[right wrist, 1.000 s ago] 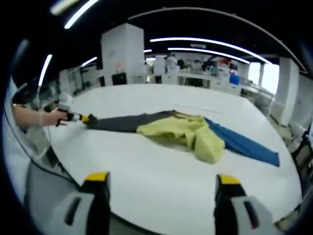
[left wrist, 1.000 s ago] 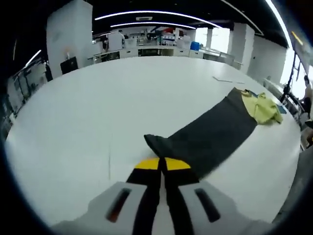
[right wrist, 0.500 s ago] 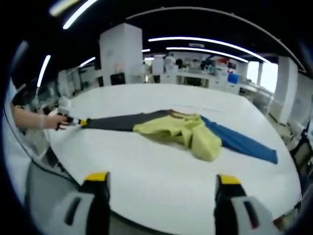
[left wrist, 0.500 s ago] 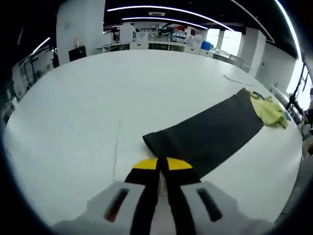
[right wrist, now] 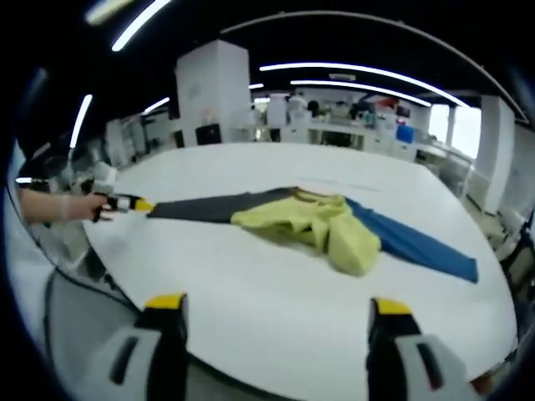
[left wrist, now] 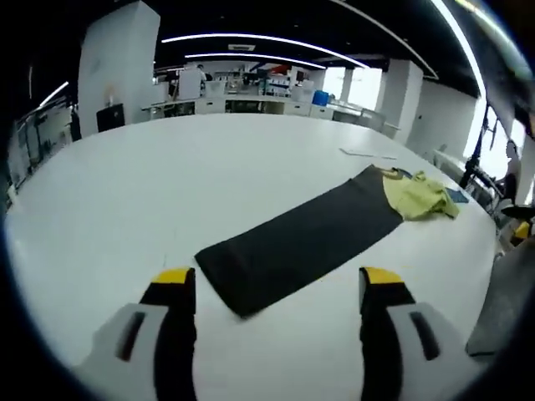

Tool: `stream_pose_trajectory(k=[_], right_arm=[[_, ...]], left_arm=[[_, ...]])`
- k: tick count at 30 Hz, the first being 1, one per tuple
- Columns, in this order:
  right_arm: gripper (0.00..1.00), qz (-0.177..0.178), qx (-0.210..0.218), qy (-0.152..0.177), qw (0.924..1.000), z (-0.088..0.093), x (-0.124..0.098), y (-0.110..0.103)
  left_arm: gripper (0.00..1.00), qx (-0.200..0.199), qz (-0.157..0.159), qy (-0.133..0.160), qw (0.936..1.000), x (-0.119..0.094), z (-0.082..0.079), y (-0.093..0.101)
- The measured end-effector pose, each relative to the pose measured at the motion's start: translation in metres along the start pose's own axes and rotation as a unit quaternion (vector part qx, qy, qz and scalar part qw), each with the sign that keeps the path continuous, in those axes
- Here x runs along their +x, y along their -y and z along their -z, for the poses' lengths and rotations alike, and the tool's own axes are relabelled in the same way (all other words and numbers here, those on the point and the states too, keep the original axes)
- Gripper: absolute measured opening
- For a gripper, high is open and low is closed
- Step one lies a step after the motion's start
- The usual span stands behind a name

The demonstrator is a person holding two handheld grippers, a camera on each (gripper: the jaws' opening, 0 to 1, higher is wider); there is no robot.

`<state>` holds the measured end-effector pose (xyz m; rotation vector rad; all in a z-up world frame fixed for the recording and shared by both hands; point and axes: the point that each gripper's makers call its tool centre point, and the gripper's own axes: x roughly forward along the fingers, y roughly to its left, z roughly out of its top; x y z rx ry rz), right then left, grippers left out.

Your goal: Fold the garment on the visible template until the final outline fits inside the template.

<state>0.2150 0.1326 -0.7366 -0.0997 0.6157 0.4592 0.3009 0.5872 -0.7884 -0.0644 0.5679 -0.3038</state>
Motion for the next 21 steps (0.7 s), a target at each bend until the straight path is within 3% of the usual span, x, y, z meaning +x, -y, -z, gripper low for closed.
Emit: stream_pose_trajectory(k=[1,5,11,18,21], right_arm=[[0.89,-0.004,-0.003,-0.001,1.0,0.0,0.0,0.001],[0.89,-0.017,-0.011,-0.003,0.9998,-0.001,0.001,0.009],[0.89,-0.035,-0.025,-0.006,0.9991,-0.003,-0.004,0.022],[0.88,-0.057,-0.045,-0.017,0.9972,-0.001,-0.004,0.041],[0.88,-0.067,-0.052,-0.022,0.9961,0.003,0.001,0.05]], left_arm=[[0.86,0.004,0.004,0.0,1.0,-0.001,-0.001,0.005],[0.99,0.042,0.061,0.016,0.9971,-0.009,-0.015,0.054],[0.99,0.108,0.117,-0.004,0.9873,-0.013,-0.02,0.108],[0.99,0.124,0.153,-0.003,0.9805,-0.006,-0.025,0.16],[0.99,0.124,0.163,0.002,0.9787,-0.002,-0.026,0.193]])
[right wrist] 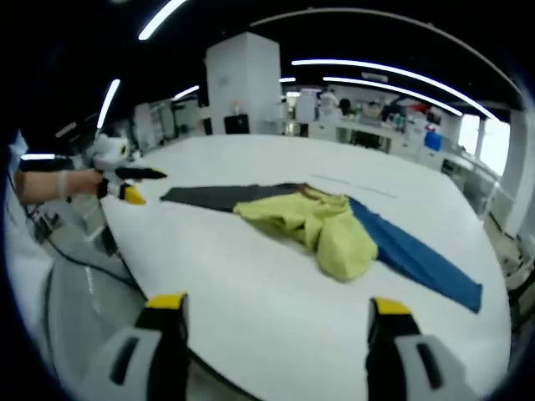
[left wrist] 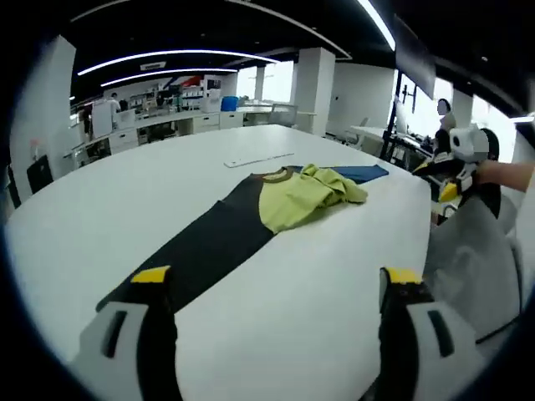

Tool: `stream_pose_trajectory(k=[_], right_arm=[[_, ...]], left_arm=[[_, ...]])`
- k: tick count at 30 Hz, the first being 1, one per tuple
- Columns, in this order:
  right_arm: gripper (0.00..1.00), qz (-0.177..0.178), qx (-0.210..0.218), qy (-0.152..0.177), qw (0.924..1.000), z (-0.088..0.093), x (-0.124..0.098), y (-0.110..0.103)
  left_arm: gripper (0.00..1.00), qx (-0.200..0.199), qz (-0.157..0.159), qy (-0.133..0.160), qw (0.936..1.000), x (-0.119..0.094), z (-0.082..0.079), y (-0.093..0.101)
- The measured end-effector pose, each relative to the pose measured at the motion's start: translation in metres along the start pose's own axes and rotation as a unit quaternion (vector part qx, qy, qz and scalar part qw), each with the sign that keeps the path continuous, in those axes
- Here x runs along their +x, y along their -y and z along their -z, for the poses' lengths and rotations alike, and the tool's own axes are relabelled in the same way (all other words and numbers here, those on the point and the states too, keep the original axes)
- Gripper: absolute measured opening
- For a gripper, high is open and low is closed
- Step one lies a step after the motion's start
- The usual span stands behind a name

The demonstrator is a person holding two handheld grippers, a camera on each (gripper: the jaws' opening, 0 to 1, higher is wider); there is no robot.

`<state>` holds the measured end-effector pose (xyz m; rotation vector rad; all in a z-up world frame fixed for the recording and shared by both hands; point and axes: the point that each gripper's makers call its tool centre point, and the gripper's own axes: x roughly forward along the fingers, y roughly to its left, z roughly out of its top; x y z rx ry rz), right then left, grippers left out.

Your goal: Fold the garment on the visible template until the final outline fits inside the template.

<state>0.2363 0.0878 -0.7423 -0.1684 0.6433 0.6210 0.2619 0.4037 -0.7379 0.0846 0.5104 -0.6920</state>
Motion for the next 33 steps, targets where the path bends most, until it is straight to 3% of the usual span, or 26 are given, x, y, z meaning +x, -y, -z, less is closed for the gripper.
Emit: stream_pose_trajectory(k=[6,9,12,17,20,26,33], right_arm=[[0.85,-0.022,-0.024,0.002,0.9995,-0.004,0.012,0.011],[0.83,-0.031,-0.037,0.0,0.9988,-0.002,0.024,0.017],[0.81,-0.043,-0.038,-0.006,0.9983,-0.003,0.033,0.018],[0.74,-0.073,-0.054,-0.013,0.9958,-0.004,0.051,0.016],[0.72,-0.077,-0.052,-0.013,0.9956,-0.006,0.064,0.016],[0.59,-0.084,-0.045,-0.005,0.9954,-0.02,0.097,0.013],[0.35,-0.065,-0.055,-0.002,0.9964,-0.031,0.135,0.013]], left_arm=[[0.97,0.016,0.02,0.005,0.9996,0.031,-0.009,0.043],[0.98,0.036,0.028,-0.007,0.9989,0.045,-0.006,0.052],[0.96,0.031,0.029,-0.009,0.999,0.055,-0.007,0.06],[0.94,0.025,0.023,-0.001,0.9994,0.068,-0.014,0.065],[0.94,0.027,0.019,-0.001,0.9995,0.071,-0.017,0.069],[0.91,0.019,0.009,0.0,0.9998,0.071,-0.018,0.068],[0.88,0.009,0.007,0.002,0.9999,0.076,-0.019,0.076]])
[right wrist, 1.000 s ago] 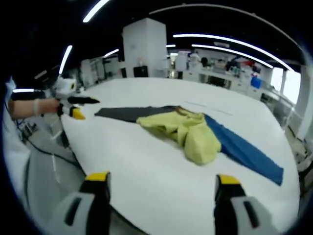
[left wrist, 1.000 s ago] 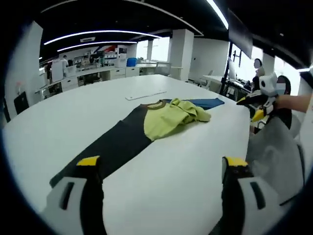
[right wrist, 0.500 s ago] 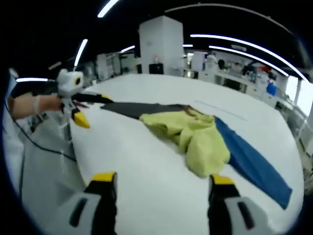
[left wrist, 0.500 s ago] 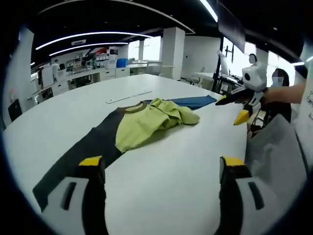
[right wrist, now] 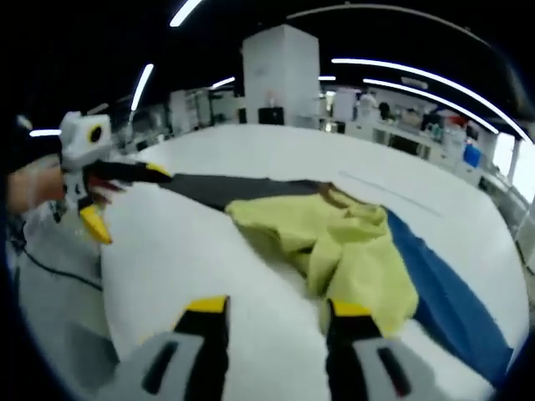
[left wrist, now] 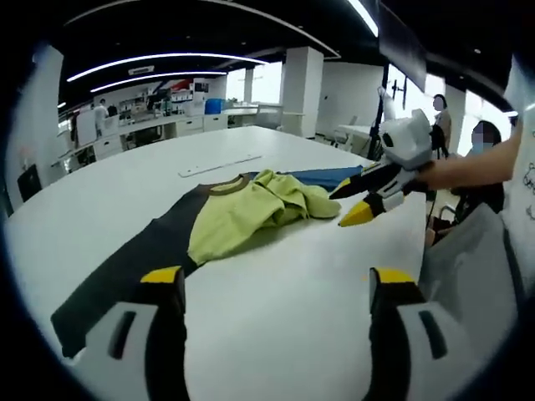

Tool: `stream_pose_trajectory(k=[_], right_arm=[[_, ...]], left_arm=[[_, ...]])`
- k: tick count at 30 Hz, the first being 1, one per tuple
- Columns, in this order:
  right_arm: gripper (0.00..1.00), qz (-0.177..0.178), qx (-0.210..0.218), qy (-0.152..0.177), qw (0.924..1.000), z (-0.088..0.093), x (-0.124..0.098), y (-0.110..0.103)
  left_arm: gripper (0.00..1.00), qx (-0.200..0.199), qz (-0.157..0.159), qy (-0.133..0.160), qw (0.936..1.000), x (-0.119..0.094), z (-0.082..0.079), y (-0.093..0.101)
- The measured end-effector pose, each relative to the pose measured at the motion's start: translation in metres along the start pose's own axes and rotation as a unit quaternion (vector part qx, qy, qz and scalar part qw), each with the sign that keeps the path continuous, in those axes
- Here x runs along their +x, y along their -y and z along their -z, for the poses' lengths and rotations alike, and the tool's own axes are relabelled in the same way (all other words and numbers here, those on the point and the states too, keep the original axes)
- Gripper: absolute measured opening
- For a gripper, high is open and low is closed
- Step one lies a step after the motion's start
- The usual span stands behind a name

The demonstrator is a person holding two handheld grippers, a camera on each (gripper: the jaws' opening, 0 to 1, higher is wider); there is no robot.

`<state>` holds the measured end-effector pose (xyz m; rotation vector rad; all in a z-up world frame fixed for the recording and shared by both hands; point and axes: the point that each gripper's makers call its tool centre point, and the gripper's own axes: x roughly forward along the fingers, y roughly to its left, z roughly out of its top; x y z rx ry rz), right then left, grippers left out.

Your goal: Fold the garment on the visible template until the final outline fits inside the template.

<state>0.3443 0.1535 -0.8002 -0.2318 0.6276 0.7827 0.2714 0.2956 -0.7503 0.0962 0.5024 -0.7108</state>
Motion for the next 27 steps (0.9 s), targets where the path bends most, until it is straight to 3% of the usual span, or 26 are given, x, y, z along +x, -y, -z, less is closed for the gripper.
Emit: stream_pose_trajectory(k=[2,6,8,12,20,24,27], right_arm=[[0.28,0.021,-0.003,-0.003,0.9998,0.002,0.007,0.006],[0.25,0.053,0.019,-0.011,0.9983,0.005,0.014,0.016],[0.26,0.057,0.024,-0.007,0.9981,0.005,0.019,0.019],[0.15,0.066,0.031,-0.011,0.9972,0.008,0.024,0.021],[0.08,0.103,0.032,-0.018,0.994,0.012,0.041,0.034],[0.0,0.115,0.008,-0.022,0.9931,0.011,0.036,0.037],[0.0,0.115,0.012,-0.016,0.9932,0.01,0.027,0.039]], left_arm=[[0.87,0.001,0.002,-0.001,1.0,0.002,-0.001,0.004],[0.87,-0.005,0.001,0.002,1.0,0.005,-0.002,0.009],[0.86,-0.009,0.003,0.004,0.9999,0.006,-0.001,0.01],[0.85,-0.01,0.007,0.002,0.9999,0.009,0.0,0.016],[0.81,-0.002,0.022,-0.004,0.9997,0.019,0.0,0.024],[0.79,0.006,0.032,-0.011,0.9994,0.025,0.0,0.028],[0.74,0.015,0.031,-0.014,0.9993,0.031,-0.001,0.028]])
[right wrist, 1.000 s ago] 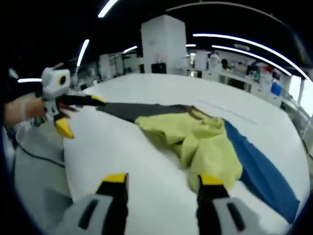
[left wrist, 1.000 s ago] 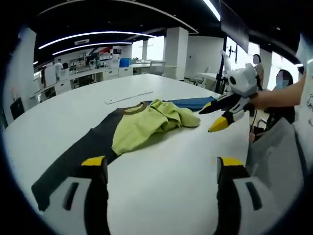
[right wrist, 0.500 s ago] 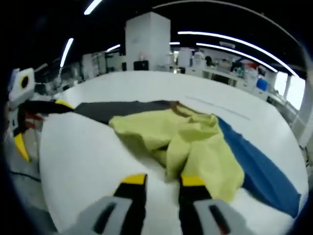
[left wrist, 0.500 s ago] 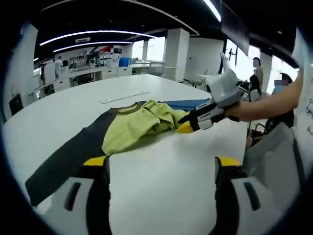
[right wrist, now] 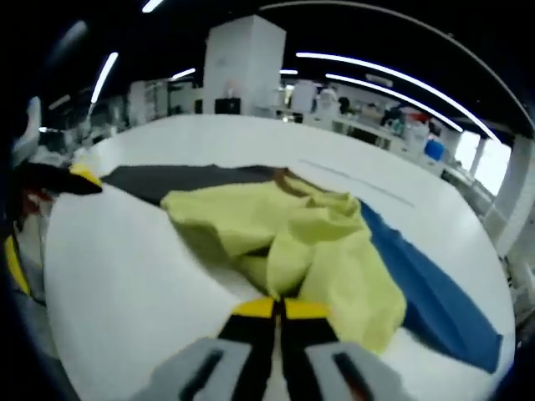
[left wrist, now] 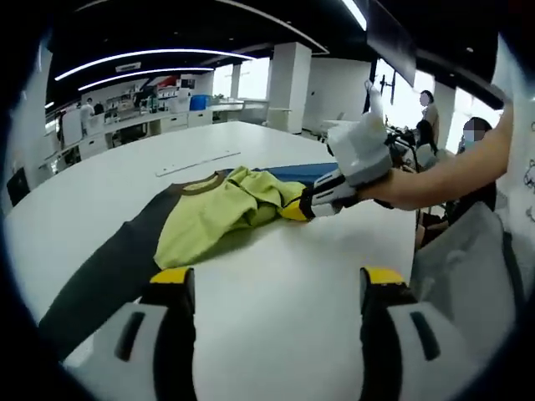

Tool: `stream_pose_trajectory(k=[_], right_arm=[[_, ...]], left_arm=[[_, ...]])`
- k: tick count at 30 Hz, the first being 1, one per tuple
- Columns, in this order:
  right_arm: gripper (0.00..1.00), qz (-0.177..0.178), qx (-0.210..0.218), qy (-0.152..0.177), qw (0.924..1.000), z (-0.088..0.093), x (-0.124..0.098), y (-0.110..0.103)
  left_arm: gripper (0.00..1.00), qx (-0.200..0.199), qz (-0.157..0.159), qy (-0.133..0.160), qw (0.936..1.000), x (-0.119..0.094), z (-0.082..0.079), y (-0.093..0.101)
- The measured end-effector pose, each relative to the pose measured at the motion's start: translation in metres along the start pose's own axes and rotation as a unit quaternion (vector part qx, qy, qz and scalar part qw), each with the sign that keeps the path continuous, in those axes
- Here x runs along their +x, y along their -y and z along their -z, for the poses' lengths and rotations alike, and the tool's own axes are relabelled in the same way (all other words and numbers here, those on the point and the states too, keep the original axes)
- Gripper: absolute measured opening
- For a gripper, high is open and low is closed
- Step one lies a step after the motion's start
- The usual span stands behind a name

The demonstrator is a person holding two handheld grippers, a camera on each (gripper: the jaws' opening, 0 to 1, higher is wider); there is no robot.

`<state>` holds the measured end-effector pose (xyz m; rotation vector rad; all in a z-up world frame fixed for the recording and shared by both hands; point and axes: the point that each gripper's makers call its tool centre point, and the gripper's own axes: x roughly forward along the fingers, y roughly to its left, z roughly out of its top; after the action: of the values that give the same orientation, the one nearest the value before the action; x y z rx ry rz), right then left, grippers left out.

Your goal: Fold the garment on the visible template until the final outline fits inside the template.

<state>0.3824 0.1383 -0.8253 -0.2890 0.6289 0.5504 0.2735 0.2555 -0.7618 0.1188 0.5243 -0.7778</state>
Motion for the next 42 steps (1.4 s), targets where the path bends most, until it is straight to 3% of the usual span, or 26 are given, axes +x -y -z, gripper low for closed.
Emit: stream_pose_trajectory(k=[7,10,20,29,33,42], right_arm=[[0.0,0.003,0.032,0.023,0.9992,-0.012,-0.022,0.016],[0.0,0.002,0.035,0.028,0.999,-0.015,-0.026,0.022],[0.0,0.009,0.045,0.04,0.9982,-0.022,-0.032,0.036],[0.0,0.01,0.049,0.045,0.9978,-0.022,-0.033,0.041],[0.0,0.008,0.056,0.044,0.9974,-0.021,-0.033,0.043],[0.0,0.006,0.071,0.05,0.9962,-0.021,-0.032,0.045]], left_arm=[[0.48,0.03,-0.023,-0.013,0.9992,0.023,-0.006,-0.014],[0.43,0.038,-0.022,-0.013,0.999,0.04,-0.012,-0.017],[0.23,0.077,-0.004,-0.029,0.9966,0.097,-0.022,-0.003],[0.17,0.107,-0.021,-0.044,0.993,0.144,-0.027,0.003],[0.17,0.1,-0.04,-0.046,0.9931,0.154,-0.025,-0.006],[0.15,0.086,-0.052,-0.068,0.9926,0.169,-0.023,-0.012]])
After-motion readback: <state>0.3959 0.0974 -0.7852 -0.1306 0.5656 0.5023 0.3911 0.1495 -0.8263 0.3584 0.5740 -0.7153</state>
